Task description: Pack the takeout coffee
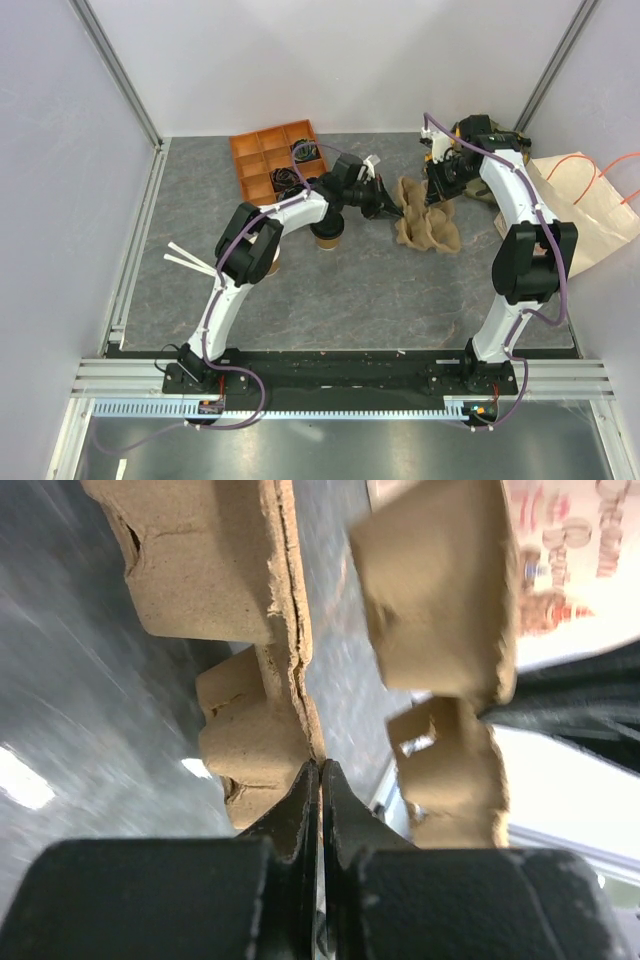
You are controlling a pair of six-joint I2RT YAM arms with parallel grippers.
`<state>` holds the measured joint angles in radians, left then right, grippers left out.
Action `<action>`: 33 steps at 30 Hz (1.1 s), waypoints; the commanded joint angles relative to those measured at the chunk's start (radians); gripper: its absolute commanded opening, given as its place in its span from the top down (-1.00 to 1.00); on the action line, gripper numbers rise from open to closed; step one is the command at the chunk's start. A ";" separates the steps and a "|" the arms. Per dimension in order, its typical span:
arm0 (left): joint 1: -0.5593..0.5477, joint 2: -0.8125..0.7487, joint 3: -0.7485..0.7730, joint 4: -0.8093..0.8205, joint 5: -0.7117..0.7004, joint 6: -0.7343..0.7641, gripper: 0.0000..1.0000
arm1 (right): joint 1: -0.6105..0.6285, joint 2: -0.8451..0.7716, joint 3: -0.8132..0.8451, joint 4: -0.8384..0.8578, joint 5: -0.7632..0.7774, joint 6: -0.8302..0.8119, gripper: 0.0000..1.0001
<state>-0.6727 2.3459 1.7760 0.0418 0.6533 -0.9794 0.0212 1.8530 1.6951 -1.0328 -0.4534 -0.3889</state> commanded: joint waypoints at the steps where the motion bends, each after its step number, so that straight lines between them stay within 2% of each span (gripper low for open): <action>1: 0.050 0.058 0.118 -0.033 -0.050 0.113 0.96 | -0.006 -0.034 0.054 0.011 0.021 0.010 1.00; 13: 0.168 0.171 0.310 -0.019 -0.057 0.169 0.96 | -0.006 -0.005 0.078 0.007 0.030 0.018 1.00; 14: 0.171 0.173 0.324 -0.017 -0.057 0.168 0.78 | -0.007 -0.003 0.083 0.008 0.030 0.018 1.00; 17: 0.182 0.164 0.327 -0.020 -0.079 0.176 0.40 | -0.006 0.000 0.086 0.007 0.028 0.018 1.00; 20: 0.193 0.150 0.326 -0.034 -0.089 0.188 0.18 | -0.006 -0.005 0.084 0.004 0.022 0.016 1.00; 27: 0.222 0.011 0.303 -0.036 -0.049 0.214 -0.05 | -0.006 -0.058 0.084 -0.039 -0.037 -0.076 1.00; 33: 0.226 -0.241 0.254 -0.204 -0.034 0.332 -0.38 | -0.003 -0.143 0.090 -0.124 -0.050 -0.200 1.00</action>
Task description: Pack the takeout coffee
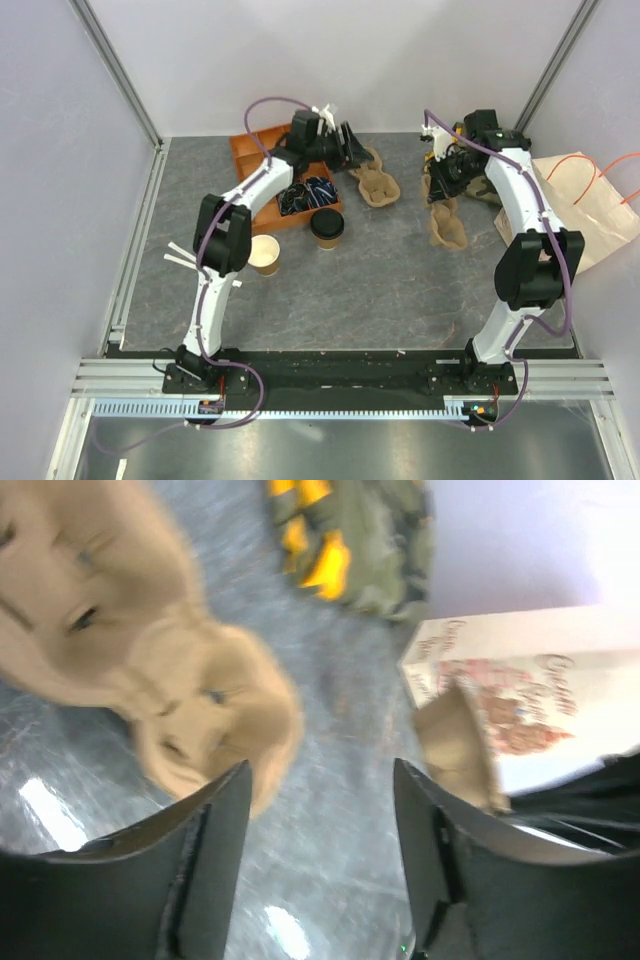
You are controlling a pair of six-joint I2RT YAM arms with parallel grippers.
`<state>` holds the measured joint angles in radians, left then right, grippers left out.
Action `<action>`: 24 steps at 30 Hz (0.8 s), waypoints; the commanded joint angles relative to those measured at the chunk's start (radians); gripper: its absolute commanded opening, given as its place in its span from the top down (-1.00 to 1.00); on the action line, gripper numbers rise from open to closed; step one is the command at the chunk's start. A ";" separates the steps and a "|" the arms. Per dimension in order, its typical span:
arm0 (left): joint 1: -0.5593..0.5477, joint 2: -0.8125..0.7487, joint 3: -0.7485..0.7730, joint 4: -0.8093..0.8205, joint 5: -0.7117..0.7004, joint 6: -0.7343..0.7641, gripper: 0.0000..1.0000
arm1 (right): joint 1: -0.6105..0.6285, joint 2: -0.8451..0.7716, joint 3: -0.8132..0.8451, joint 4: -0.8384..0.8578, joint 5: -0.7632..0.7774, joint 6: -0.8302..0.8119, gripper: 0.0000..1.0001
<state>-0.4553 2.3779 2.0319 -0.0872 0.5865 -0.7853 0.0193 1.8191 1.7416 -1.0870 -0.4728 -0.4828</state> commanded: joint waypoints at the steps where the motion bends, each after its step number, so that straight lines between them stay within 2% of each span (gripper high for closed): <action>1: 0.013 -0.302 -0.042 -0.089 0.047 0.162 -0.43 | -0.001 -0.115 0.062 -0.086 -0.039 -0.131 1.00; 5: 0.058 -0.482 -0.203 -0.118 0.096 0.247 -0.63 | 0.011 -0.235 0.029 -0.191 -0.121 -0.316 1.00; 6: 0.081 -0.550 -0.234 -0.127 0.113 0.261 -0.76 | 0.021 -0.265 0.010 -0.200 -0.112 -0.356 1.00; 7: 0.090 -0.586 -0.286 -0.141 0.122 0.280 -0.99 | 0.037 -0.294 -0.032 -0.206 -0.075 -0.426 1.00; 10: 0.104 -0.718 -0.357 -0.226 0.099 0.391 -0.99 | 0.134 -0.420 -0.130 -0.208 0.040 -0.561 1.00; 12: 0.102 -0.775 -0.374 -0.284 0.085 0.460 -1.00 | 0.226 -0.526 -0.181 -0.168 0.104 -0.595 1.00; 15: 0.101 -0.855 -0.397 -0.411 0.068 0.477 -1.00 | 0.376 -0.653 -0.281 -0.073 0.253 -0.603 1.00; 16: 0.101 -0.884 -0.444 -0.420 0.134 0.491 -0.99 | 0.414 -0.679 -0.321 -0.045 0.293 -0.590 1.00; 17: 0.102 -0.951 -0.473 -0.418 0.156 0.524 -0.99 | 0.492 -0.719 -0.338 0.005 0.395 -0.559 1.00; 19: 0.107 -1.026 -0.548 -0.414 0.200 0.535 -0.99 | 0.574 -0.751 -0.381 0.044 0.514 -0.531 1.00; 20: 0.112 -1.108 -0.580 -0.408 0.191 0.528 -1.00 | 0.655 -0.754 -0.389 0.061 0.624 -0.502 1.00; 22: 0.130 -1.177 -0.668 -0.404 0.124 0.458 -0.99 | 0.730 -0.747 -0.402 0.067 0.730 -0.481 1.00; 24: 0.176 -1.235 -0.711 -0.408 0.133 0.426 -0.99 | 0.826 -0.739 -0.413 0.091 0.845 -0.456 1.00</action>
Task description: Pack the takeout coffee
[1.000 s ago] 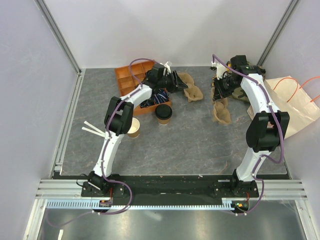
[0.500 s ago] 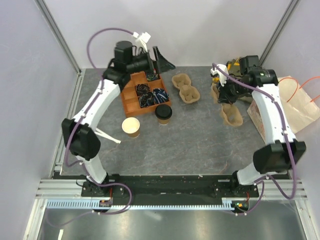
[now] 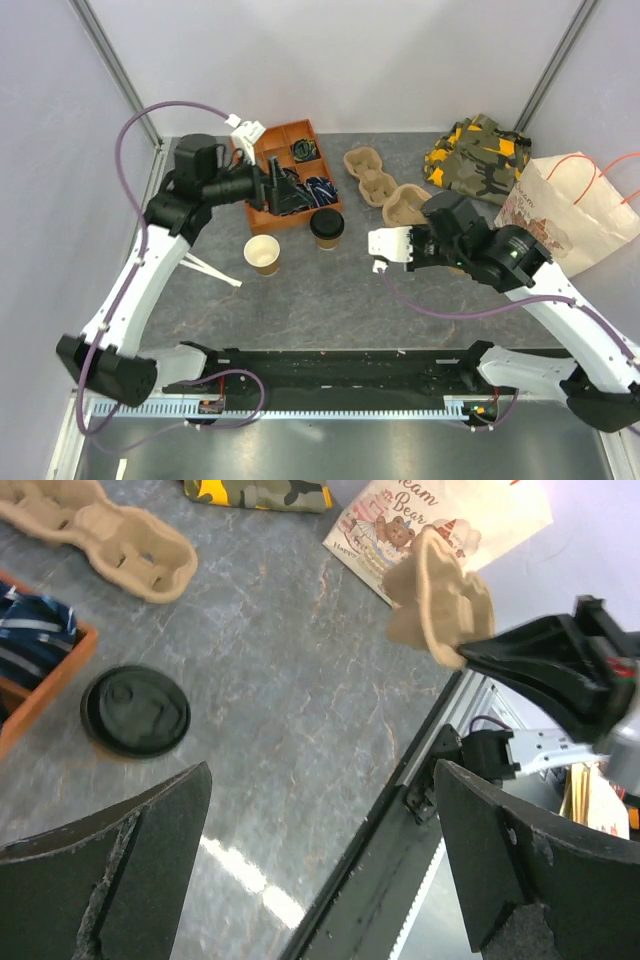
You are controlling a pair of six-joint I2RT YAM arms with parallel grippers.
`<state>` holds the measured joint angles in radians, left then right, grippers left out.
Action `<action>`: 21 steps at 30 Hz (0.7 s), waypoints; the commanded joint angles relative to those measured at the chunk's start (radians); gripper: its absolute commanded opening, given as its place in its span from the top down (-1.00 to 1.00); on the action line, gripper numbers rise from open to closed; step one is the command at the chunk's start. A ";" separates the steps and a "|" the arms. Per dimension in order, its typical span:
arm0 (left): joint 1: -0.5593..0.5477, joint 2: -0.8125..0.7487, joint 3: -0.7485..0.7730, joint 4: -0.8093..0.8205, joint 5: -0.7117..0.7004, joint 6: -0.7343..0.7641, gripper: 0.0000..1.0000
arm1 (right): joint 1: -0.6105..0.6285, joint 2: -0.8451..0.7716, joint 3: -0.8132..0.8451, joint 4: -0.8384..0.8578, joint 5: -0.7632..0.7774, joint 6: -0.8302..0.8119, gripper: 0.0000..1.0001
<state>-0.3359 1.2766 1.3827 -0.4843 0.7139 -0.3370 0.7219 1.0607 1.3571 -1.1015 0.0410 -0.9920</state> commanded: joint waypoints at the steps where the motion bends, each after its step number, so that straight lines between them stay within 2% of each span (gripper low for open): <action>1: 0.057 -0.144 -0.069 -0.031 -0.035 -0.005 -1.00 | 0.152 0.031 -0.039 0.117 0.362 0.062 1.00; 5: 0.019 -0.166 -0.063 -0.043 -0.070 0.073 -1.00 | 0.296 0.073 -0.065 0.201 0.511 0.121 1.00; 9: -0.026 -0.122 -0.062 -0.034 -0.108 0.095 -0.98 | 0.364 0.074 -0.134 0.328 0.620 0.165 1.00; 15: -0.159 -0.105 -0.109 0.139 -0.157 0.119 -0.47 | 0.401 0.001 -0.258 0.477 0.640 0.171 1.00; 21: -0.336 -0.046 -0.082 0.210 -0.235 0.249 -0.36 | 0.425 -0.071 -0.306 0.473 0.597 0.158 1.00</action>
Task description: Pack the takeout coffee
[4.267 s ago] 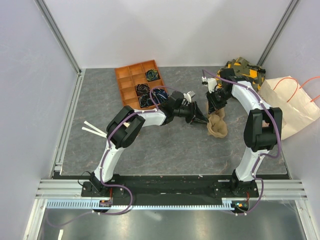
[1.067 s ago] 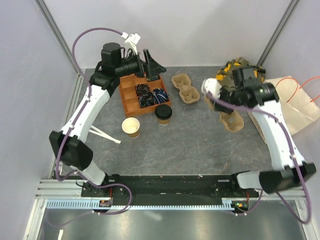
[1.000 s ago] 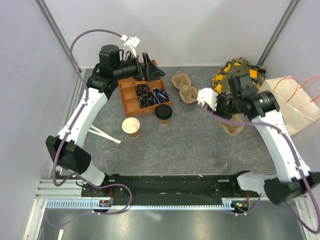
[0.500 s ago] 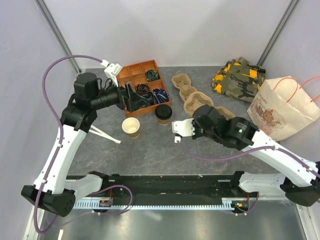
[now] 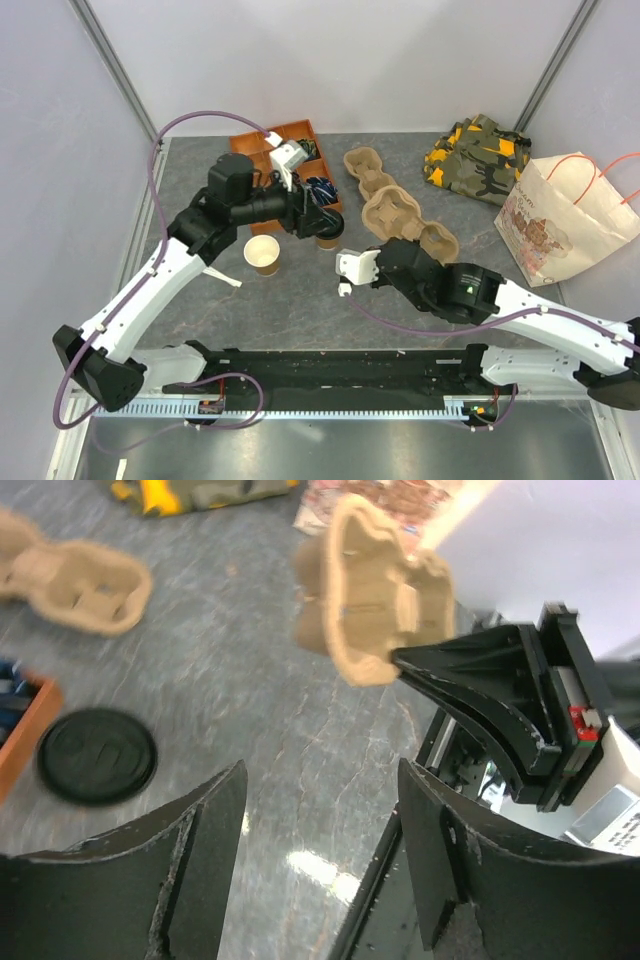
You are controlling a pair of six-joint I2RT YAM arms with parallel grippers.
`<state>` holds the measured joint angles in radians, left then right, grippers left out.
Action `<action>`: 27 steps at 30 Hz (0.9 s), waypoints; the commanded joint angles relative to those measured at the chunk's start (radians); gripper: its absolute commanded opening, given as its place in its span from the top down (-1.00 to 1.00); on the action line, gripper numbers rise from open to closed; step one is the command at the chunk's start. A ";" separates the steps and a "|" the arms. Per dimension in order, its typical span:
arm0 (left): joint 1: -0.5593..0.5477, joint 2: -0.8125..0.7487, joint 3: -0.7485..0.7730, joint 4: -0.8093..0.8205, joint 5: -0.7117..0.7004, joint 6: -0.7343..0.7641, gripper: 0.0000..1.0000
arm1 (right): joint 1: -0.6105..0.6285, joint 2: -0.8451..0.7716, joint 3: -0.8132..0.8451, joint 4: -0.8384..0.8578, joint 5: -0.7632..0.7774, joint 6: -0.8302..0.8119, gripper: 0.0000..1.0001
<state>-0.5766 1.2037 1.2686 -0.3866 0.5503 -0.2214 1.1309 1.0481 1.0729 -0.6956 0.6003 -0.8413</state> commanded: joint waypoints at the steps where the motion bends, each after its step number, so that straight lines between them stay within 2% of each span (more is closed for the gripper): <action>1: -0.110 0.043 0.040 0.112 -0.084 0.129 -0.36 | 0.024 -0.077 -0.028 0.071 0.035 0.001 1.00; 7: -0.141 0.141 0.118 0.109 -0.138 0.096 -0.29 | 0.058 -0.158 -0.088 0.097 0.026 -0.067 1.00; 12: -0.160 0.187 0.184 0.107 -0.061 0.088 -0.29 | 0.069 -0.200 -0.146 0.111 0.035 -0.117 1.00; 18: -0.169 0.229 0.190 0.106 0.017 -0.044 -0.31 | 0.086 -0.197 -0.172 0.139 0.087 -0.140 1.00; 27: -0.186 0.286 0.193 0.114 0.000 -0.131 -0.24 | 0.104 -0.220 -0.197 0.159 0.102 -0.142 1.00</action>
<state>-0.7509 1.4860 1.4303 -0.3061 0.5343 -0.2878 1.2224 0.8513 0.8871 -0.5819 0.6376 -0.9745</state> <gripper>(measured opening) 0.640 0.097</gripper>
